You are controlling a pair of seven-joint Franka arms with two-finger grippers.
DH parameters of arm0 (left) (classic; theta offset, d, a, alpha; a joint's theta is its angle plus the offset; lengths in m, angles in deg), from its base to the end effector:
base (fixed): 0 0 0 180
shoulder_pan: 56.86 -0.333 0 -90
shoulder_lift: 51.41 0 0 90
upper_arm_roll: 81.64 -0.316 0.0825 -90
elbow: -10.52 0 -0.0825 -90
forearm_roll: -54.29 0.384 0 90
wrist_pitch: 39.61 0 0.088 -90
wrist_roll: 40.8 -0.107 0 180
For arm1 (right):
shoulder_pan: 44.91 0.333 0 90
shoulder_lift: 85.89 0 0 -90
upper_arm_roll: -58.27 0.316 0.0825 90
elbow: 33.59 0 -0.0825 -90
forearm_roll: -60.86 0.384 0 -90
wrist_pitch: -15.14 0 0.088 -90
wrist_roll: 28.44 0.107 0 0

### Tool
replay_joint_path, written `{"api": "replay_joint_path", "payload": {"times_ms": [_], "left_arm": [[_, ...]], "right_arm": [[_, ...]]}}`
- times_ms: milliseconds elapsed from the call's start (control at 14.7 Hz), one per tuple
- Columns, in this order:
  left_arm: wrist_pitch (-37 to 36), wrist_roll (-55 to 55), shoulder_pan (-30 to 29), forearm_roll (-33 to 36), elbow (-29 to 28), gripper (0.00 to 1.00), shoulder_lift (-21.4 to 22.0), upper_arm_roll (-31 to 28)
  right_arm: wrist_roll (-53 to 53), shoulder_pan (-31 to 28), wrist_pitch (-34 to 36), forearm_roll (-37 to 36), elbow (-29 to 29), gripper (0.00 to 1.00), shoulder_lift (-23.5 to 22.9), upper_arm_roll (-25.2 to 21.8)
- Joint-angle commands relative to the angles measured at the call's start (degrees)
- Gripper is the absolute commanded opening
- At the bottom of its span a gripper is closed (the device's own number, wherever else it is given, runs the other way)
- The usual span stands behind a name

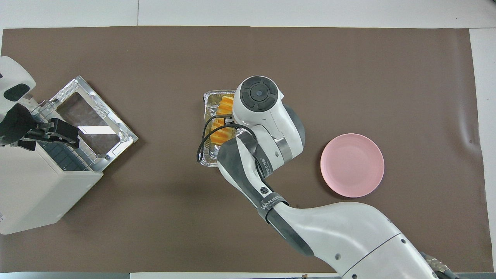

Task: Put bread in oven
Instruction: 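Grasp the foil tray with the right gripper and slide it toward the oven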

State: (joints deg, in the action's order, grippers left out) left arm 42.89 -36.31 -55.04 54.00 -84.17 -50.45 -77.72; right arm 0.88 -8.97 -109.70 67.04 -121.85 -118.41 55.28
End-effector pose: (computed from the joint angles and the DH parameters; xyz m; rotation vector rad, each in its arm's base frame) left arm 0.5285 -0.0540 0.5856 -3.1129 0.0340 0.3055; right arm 0.5880 0.3927 0.3295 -3.0501 -0.0215 -0.0443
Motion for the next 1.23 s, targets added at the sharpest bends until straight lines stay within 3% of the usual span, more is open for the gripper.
{"api": "replay_joint_path", "payload": {"times_ms": [0,137,205,273,478,614,819,956,1160], "left_arm": [[0.8,-0.1,-0.6,0.9,-1.0,1.0,1.2,0.4],[0.8,-0.1,-0.6,0.9,-1.0,1.0,1.2,0.4],[0.8,-0.1,-0.7,0.9,-1.1,1.0,1.2,0.4],[0.8,-0.1,-0.7,0.9,-1.0,1.0,1.2,0.4],[0.8,-0.1,-0.6,0.9,-1.1,1.0,1.2,0.4],[0.8,-0.2,-0.7,0.8,-1.1,1.0,1.2,0.4],[2.0,1.8,2.6,0.2,-1.5,1.0,1.9,1.6],[11.4,10.1,9.4,-0.1,-2.8,1.0,0.9,2.0],[21.3,18.8,18.3,-5.2,-2.2,1.0,-6.6,1.9]], "right_arm": [[-3.3,0.4,-4.7,1.5,-6.8,0.0,3.7,-0.3],[-4.1,0.4,-5.2,1.5,-7.4,0.0,4.0,-0.3],[-3.9,0.4,-5.2,1.5,-7.4,0.26,4.0,-0.3],[-3.9,0.4,-4.6,1.5,-7.2,0.99,4.0,-0.3],[-3.3,0.4,-0.8,1.6,-4.9,1.0,4.0,-0.4],[-3.4,-0.8,5.5,1.7,-1.4,1.0,5.1,-0.7],[-5.2,-5.1,11.9,1.1,-1.3,1.0,10.5,-1.1],[-14.6,-10.9,17.1,0.7,-1.3,1.0,14.7,-1.2],[-31.2,-21.1,21.5,0.6,-1.2,1.0,18.8,-1.2]]}}
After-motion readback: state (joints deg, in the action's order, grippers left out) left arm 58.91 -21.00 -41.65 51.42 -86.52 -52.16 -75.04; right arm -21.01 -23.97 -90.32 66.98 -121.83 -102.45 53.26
